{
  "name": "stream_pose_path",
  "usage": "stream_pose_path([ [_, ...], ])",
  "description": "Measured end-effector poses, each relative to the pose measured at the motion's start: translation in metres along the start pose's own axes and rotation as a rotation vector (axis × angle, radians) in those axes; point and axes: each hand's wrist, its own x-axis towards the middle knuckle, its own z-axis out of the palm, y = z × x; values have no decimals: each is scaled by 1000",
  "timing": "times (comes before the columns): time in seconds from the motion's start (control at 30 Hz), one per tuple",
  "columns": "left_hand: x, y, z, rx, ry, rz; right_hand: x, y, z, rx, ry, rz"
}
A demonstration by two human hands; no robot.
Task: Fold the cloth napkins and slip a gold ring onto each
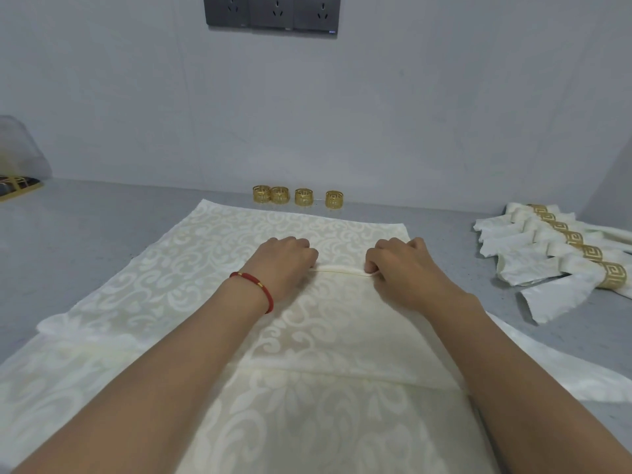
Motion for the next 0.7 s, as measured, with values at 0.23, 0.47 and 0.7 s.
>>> stream_pose_path([
  [0.23, -7, -2, 2, -343, 110, -181, -9, 5, 8, 385, 66, 194],
  [0.47, -7, -1, 2, -184, 99, -149, -13, 6, -9, 195, -22, 87],
  [0.7, -15, 0, -21, -117, -56, 14, -10, -12, -25, -181, -64, -104],
])
